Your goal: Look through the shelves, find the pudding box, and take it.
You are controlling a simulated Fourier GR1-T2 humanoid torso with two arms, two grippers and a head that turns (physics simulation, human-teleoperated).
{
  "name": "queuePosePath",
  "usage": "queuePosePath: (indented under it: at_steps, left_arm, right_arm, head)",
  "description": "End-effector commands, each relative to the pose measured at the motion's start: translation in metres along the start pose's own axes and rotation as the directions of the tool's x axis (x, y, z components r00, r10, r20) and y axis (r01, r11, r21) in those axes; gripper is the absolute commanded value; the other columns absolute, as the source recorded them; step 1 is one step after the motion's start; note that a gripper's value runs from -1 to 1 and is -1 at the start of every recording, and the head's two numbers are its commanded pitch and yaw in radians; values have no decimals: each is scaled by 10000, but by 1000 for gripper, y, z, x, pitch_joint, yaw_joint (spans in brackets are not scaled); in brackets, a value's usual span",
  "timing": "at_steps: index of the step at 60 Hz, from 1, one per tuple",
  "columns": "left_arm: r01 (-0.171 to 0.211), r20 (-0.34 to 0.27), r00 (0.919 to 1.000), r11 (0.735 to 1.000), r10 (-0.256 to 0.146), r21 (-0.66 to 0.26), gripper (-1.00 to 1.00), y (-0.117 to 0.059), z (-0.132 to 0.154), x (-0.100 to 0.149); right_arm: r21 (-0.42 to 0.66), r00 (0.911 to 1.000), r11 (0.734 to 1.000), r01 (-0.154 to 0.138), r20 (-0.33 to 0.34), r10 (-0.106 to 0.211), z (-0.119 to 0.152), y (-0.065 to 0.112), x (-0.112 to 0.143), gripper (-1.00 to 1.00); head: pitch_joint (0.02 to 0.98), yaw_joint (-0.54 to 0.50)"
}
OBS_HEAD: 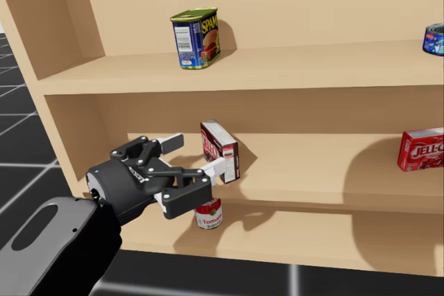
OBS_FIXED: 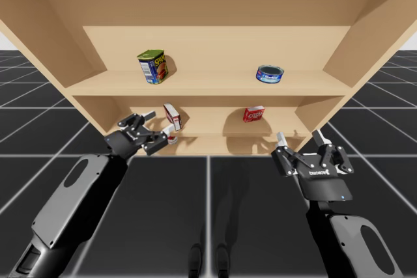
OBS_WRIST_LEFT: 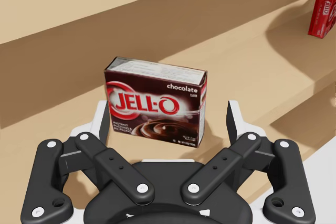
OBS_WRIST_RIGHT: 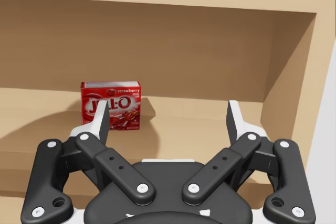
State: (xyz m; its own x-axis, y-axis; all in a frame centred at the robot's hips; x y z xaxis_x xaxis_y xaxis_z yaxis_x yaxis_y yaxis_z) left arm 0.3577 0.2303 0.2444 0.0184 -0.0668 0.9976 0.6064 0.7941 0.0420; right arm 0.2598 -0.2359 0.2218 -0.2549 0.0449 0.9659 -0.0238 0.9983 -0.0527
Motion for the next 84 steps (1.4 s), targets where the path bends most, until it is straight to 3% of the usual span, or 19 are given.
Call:
queuePosePath:
  at_steps: [1, 18, 40, 48, 67, 68, 69, 70, 71, 72, 84]
  left_arm:
    - [-106, -108, 9999, 9997, 104, -206, -1000, 8, -9, -2]
    - [82, -289, 9995, 9996, -90, -284, -1000, 19, -29, -3]
    - [-88, -502, 9987, 9988, 64, -480, -1000, 27, -54, -9]
    - [-194, -555, 9983, 9984, 165, -527, -1000, 25, -58, -12]
    - [-55, -552, 9985, 9983, 23, -585, -1000, 15, -62, -14]
    - [-46, -539, 9985, 9983, 14, -580, -883, 14, -62, -15]
    - [-36, -509, 9987, 9984, 7, -567, -631, 14, -62, -15]
    - [-30, -508, 9987, 9985, 2, -555, -163, 14, -61, -15]
    - [-48, -503, 9987, 9984, 20, -558, 174, 15, -61, -15]
    - [-47, -492, 9988, 9984, 19, -567, 943, 14, -61, -16]
    - [-50, -337, 9994, 9980, 29, -630, 1000, 13, -54, -13]
  right_arm:
    - [-8, 10000, 10000, -3, 2, 3, 0, -1, 0, -1000]
    - [-25, 10000, 10000, 10, -6, -10, -1, -2, 0, -1000]
    - [-33, 10000, 10000, 24, -36, -24, -1, -4, -1, -1000]
    - [-6, 10000, 10000, 18, -55, -18, -1, -4, -1, -1000]
    - [40, 10000, 10000, -11, -70, 12, -1, -4, -2, -1000]
    - [40, 10000, 10000, -11, -70, 11, -1, -4, -2, -1000]
    - [43, 10000, 10000, -12, -69, 13, -1, -4, -2, -1000]
    - [47, 10000, 10000, -13, -69, 13, -1, -4, -2, -1000]
    - [50, 10000, 10000, -12, -70, 12, -1, -4, -2, -1000]
    - [55, 10000, 10000, -13, -69, 13, -1, -4, -2, -1000]
    - [85, 10000, 10000, -17, -86, 18, 0, -3, -2, -1000]
  head:
    - [507, 208]
    - [506, 200]
    - [514, 184]
    - [516, 182]
    - [516, 182]
    - [515, 182]
    - [515, 183]
    - [514, 183]
    - [514, 183]
    - [515, 183]
    - [513, 183]
